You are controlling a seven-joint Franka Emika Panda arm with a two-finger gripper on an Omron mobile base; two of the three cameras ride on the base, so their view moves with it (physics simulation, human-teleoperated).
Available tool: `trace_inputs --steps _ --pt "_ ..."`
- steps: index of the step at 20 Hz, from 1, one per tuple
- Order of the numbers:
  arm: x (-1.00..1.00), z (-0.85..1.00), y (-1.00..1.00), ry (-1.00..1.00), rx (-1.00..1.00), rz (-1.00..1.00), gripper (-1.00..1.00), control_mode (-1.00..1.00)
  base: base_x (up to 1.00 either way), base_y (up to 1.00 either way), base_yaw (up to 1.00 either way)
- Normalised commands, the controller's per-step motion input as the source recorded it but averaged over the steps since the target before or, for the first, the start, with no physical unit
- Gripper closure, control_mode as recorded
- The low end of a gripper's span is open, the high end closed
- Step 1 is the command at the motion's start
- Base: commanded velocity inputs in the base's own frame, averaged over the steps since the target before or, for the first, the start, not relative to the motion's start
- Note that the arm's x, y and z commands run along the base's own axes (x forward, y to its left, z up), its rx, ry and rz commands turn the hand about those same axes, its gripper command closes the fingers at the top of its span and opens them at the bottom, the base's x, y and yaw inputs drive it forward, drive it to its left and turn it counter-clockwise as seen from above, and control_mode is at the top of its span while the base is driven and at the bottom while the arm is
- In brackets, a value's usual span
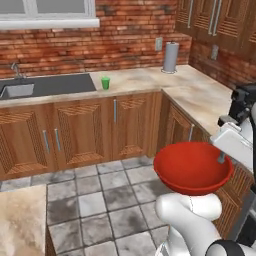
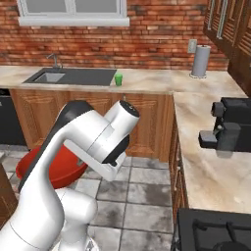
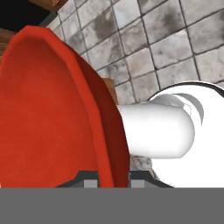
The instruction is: Pick the cup and bowl from the counter and place them on the counter next to the sink.
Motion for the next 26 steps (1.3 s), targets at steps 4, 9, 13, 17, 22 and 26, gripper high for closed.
trace_inputs --steps 4,9,13,17,22,26 --pt "0.00 0.00 0.00 0.00 0.00 0.00 1.00 1.00 1.00 0.58 0.00" --pt "0.00 0.00 0.00 0.00 0.00 0.00 1.00 1.00 1.00 0.58 0.00" --pt "0.00 0.00 0.00 0.00 0.00 0.00 1.00 1.00 1.00 0.60 0.00" --pt "0.00 0.00 0.00 0.00 0.00 0.00 1.00 1.00 1.00 0.59 0.00" --pt "0.00 0.00 0.00 0.00 0.00 0.00 1.00 1.00 1.00 0.56 0.01" --pt "0.00 0.00 0.00 0.00 0.00 0.00 1.00 1.00 1.00 0.59 0.00"
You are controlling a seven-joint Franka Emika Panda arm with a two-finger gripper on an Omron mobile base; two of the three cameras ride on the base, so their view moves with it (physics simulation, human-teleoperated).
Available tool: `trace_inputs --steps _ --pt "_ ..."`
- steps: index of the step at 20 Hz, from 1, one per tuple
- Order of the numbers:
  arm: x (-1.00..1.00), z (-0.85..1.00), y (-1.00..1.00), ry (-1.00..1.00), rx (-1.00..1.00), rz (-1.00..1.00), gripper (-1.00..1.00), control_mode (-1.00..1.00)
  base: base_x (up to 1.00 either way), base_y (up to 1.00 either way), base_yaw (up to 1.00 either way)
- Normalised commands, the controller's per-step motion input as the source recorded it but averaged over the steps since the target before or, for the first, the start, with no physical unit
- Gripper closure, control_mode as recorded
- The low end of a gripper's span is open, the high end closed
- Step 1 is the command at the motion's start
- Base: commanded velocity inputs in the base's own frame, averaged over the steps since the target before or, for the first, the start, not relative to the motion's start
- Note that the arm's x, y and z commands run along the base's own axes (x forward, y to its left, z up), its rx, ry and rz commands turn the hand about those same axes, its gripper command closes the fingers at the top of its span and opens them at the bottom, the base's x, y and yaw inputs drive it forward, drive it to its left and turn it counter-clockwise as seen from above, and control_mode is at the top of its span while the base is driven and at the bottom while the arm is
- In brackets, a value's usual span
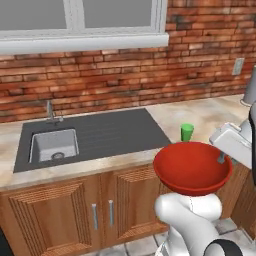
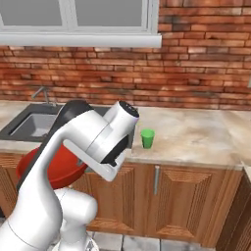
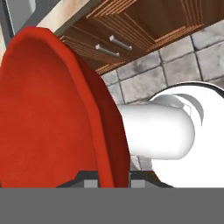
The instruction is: Pick the cup and bowl from the counter and place them on the counter next to the sink.
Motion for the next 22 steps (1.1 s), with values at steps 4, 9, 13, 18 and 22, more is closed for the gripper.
trace_inputs --steps 4,9,13,18,22 --pt "0.00 0.00 0.00 0.00 0.00 0.00 1.00 1.00 0.77 0.74 0.00" --pt "0.00 0.00 0.00 0.00 0.00 0.00 1.00 1.00 0.15 0.89 0.00" --pt "0.00 0.00 0.00 0.00 0.00 0.00 1.00 1.00 0.05 1.00 0.00" --pt "0.00 0.00 0.00 0.00 0.00 0.00 1.00 1.00 0.34 0.97 0.00" --pt "0.00 0.00 0.00 0.00 0.00 0.00 1.00 1.00 0.87 0.87 0.00"
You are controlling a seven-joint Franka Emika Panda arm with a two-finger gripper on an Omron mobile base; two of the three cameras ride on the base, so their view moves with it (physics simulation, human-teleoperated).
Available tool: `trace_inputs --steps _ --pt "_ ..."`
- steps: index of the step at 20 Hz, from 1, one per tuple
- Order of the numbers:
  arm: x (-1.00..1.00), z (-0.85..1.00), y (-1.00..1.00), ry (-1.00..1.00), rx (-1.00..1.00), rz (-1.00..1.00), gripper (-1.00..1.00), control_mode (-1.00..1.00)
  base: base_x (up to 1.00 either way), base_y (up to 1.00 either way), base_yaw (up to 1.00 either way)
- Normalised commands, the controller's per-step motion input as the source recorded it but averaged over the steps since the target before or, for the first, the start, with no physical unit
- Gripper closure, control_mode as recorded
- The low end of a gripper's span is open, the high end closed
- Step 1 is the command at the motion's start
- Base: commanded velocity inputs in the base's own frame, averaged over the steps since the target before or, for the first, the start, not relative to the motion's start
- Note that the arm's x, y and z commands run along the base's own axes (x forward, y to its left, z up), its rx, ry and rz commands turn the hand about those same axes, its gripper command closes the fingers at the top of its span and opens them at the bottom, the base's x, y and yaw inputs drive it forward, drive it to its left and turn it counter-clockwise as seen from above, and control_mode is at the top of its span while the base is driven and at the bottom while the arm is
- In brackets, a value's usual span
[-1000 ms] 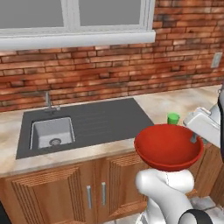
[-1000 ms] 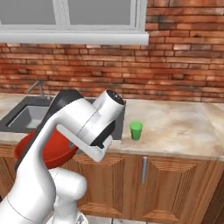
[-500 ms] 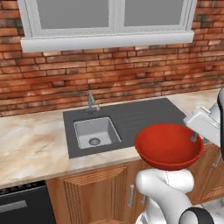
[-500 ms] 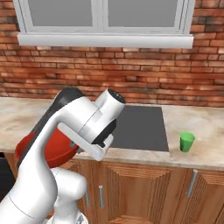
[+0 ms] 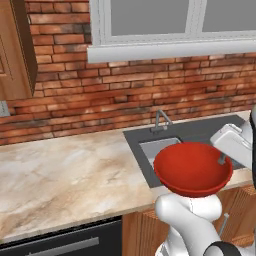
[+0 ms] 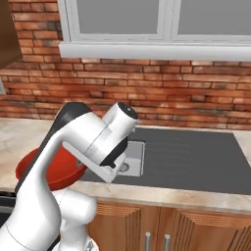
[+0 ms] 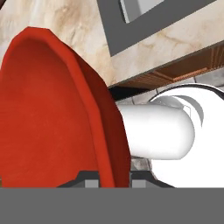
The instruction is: Pick the cup and bowl from the counter and place them on the counter next to the sink.
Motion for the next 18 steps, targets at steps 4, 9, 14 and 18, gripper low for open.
trace_inputs --steps 4,9,14,18 --pt "0.00 0.00 0.00 0.00 0.00 0.00 1.00 1.00 0.69 0.83 0.00" --pt "0.00 0.00 0.00 0.00 0.00 0.00 1.00 1.00 0.14 0.29 0.02" --pt "0.00 0.00 0.00 0.00 0.00 0.00 1.00 1.00 0.00 0.00 0.00" --pt "0.00 0.00 0.00 0.00 0.00 0.00 1.00 1.00 0.00 0.00 0.00"
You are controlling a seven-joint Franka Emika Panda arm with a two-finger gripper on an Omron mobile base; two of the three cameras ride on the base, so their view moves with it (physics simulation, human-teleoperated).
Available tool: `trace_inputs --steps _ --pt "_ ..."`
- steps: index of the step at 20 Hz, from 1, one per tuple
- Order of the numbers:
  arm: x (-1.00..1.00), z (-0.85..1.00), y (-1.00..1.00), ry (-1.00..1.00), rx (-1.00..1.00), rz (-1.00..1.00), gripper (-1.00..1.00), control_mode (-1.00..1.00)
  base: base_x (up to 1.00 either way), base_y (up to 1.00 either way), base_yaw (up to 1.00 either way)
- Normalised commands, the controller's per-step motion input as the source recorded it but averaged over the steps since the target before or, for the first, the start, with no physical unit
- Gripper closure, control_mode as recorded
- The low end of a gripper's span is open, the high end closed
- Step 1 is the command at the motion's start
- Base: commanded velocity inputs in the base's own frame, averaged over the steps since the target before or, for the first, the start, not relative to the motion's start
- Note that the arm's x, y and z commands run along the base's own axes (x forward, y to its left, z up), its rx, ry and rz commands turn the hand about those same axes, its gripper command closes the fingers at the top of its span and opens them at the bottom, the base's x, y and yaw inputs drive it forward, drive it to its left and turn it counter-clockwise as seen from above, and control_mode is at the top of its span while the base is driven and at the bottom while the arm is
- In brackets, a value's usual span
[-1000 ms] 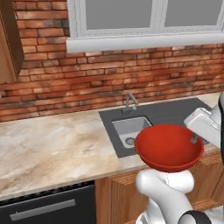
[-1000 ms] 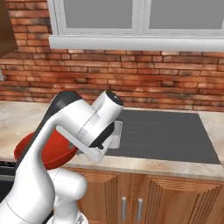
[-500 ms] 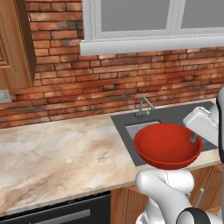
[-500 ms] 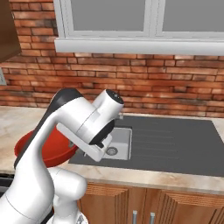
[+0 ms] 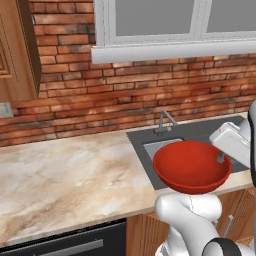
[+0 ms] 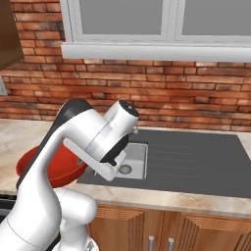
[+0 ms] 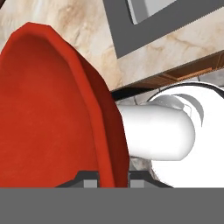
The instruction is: Pick the cup and bowl from the counter and place them on the counter next to the sink.
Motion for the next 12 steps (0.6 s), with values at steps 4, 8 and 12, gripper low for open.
trace_inputs --steps 4,8,12 --pt "0.00 0.00 0.00 0.00 0.00 0.00 1.00 1.00 0.00 0.00 0.00" --pt "-0.03 0.00 0.09 0.02 0.00 0.00 1.00 -1.00 0.00 0.00 0.00" --pt "-0.02 0.00 0.67 0.20 -0.09 0.07 1.00 -1.00 0.00 0.00 0.00"
